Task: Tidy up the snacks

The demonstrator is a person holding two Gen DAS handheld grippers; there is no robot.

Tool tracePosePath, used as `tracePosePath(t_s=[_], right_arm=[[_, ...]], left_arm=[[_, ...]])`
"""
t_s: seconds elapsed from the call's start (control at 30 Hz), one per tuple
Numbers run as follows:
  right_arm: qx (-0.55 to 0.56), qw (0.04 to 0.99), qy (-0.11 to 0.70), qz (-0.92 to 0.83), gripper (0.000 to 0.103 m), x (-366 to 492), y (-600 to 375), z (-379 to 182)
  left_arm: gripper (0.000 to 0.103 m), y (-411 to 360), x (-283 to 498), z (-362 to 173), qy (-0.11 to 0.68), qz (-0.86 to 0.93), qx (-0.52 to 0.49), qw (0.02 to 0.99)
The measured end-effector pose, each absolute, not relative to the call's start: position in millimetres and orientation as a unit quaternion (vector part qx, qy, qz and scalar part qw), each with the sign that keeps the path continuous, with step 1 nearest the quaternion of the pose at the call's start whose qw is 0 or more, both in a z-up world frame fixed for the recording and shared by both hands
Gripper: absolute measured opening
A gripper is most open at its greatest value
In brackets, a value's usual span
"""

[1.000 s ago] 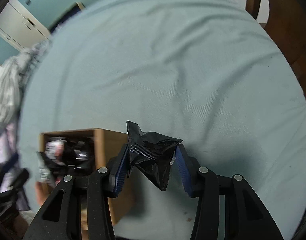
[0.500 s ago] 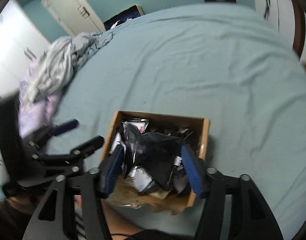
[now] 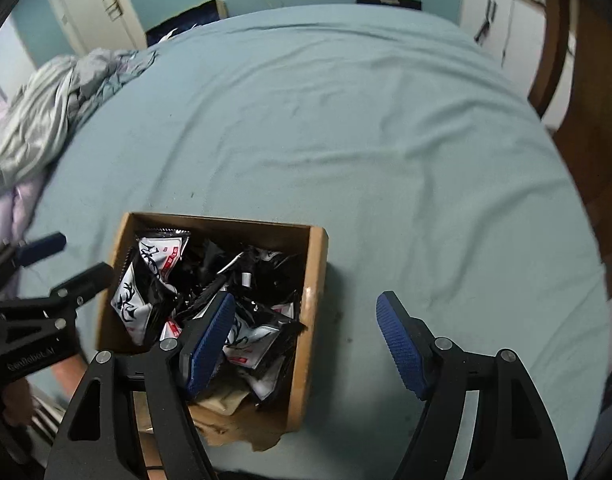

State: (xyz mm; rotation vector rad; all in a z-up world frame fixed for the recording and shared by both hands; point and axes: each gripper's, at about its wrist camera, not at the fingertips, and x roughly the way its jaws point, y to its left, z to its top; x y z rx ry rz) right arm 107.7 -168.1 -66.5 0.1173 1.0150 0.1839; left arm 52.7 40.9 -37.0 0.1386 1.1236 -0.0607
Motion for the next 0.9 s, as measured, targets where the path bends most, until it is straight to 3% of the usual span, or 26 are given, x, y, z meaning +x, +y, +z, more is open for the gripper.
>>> tracePosePath(t_s=[0.23,0.9], right_arm=[[0.013,0.868,0.484,0.107,0.073,105,-143,-67],[0.021,0.864,0.493,0.104,0.073,96,-166,-56]], left_arm=[[0.08,39,55,-41,0.537,-0.023,0.069,0.841],[0.083,40,53,-41,0.536,-0.022,0.068,0.841]])
